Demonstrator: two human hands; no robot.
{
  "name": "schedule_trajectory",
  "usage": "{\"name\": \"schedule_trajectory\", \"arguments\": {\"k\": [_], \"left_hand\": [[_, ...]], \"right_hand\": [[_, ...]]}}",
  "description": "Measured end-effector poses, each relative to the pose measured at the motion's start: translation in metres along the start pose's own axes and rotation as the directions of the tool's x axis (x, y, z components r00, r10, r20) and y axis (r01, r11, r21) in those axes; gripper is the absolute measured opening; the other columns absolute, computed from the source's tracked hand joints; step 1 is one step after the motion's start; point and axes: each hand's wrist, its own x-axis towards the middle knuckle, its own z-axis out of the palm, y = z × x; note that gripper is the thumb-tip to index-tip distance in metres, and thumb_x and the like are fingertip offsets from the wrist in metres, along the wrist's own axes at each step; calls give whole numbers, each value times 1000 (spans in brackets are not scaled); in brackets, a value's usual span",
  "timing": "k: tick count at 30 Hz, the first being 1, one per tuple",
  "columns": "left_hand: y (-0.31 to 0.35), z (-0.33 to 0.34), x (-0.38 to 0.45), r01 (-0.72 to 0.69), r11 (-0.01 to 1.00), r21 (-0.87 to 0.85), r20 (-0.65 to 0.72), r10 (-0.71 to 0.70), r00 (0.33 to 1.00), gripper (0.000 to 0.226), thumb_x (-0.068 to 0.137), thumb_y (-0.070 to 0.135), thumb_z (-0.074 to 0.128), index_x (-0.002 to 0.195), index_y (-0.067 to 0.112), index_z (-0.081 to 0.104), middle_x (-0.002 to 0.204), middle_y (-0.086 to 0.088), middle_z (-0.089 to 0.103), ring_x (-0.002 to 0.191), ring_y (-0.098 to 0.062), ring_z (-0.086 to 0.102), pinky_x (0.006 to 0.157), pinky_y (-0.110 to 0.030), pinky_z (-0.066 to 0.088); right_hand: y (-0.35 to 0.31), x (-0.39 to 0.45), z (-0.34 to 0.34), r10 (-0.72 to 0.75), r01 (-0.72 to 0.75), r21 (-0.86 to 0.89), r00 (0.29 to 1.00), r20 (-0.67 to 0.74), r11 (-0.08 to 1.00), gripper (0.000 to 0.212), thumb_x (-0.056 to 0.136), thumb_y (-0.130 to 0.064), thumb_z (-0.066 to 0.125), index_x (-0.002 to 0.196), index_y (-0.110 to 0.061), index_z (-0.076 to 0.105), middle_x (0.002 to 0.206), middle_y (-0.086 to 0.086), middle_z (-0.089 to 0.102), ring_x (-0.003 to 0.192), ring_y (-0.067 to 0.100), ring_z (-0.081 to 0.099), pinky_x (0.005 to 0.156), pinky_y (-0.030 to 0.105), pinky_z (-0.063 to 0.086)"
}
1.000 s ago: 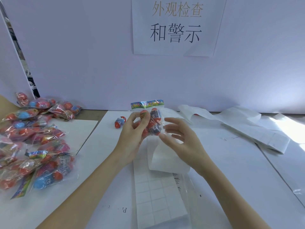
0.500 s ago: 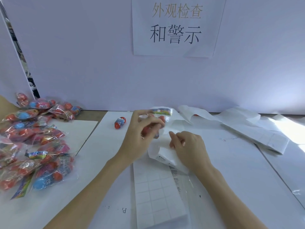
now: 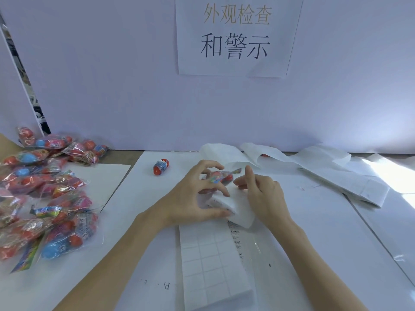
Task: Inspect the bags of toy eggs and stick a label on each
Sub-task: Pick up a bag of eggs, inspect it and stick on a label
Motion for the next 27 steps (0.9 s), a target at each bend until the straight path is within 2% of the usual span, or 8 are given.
{"name": "schedule_trajectory", "arguments": {"k": [5,8,11,13,16,20,24,27], "left_hand": [[-3,4,8,83,989,-126,-241,-112,964,30,83,38,79,105,17,80,126,10,59,111,-2,61,79,-11,45],[-5,4,9,161,969,-185,-273,-208,939,37,84,40,75,111,17,81,122,8,59,92,-23,63,70,-30,49],[-8,3,8,177,965,-196,-264,-226,938,34,85,41,73,110,19,81,124,9,59,92,-29,61,71,-30,51],[-9,2,7,167,968,-187,-255,-212,944,24,85,41,71,97,21,79,125,8,59,96,-21,63,74,-32,52],[-9,1,6,180,955,-235,-217,-232,948,17,90,39,69,93,24,76,124,6,56,105,0,60,88,-16,45],[-11,-2,5,183,951,-249,-243,-244,939,9,98,16,69,95,22,74,112,2,56,106,4,58,93,-13,42],[-11,1,7,192,926,-327,-248,-280,928,17,100,10,67,85,18,70,111,2,57,100,4,59,88,-15,44],[-13,4,7,211,887,-411,-232,-326,917,23,103,11,63,80,7,67,116,3,59,106,-2,61,93,-20,45]], "right_hand": [[-5,-4,0,-143,174,195,977,-161,965,29,110,-36,48,104,-19,71,95,-11,77,95,3,71,92,32,54],[-6,-9,2,-429,437,8,886,-174,900,24,103,-40,58,120,-27,67,105,-16,72,103,1,66,98,25,46],[-4,-8,8,-601,584,-162,795,-87,795,24,98,-33,71,121,-25,69,109,-13,68,106,11,63,99,33,43],[-5,-7,12,-604,588,-152,791,-95,795,14,97,-25,75,109,-19,74,102,-10,70,99,17,64,92,42,47],[-2,-6,12,-554,548,-77,825,-113,833,2,96,-16,75,95,-15,74,89,-13,67,84,12,61,81,42,50],[0,-4,9,-432,434,-1,897,-96,901,12,99,-19,71,87,-15,74,82,-14,71,78,11,63,75,32,49],[0,-6,11,-410,411,10,911,-50,912,7,99,-24,70,102,-22,76,96,-16,74,91,6,66,81,26,48],[-2,-7,11,-466,467,0,882,-70,884,22,97,-20,73,118,-27,75,104,-10,69,100,11,65,87,27,48]]}}
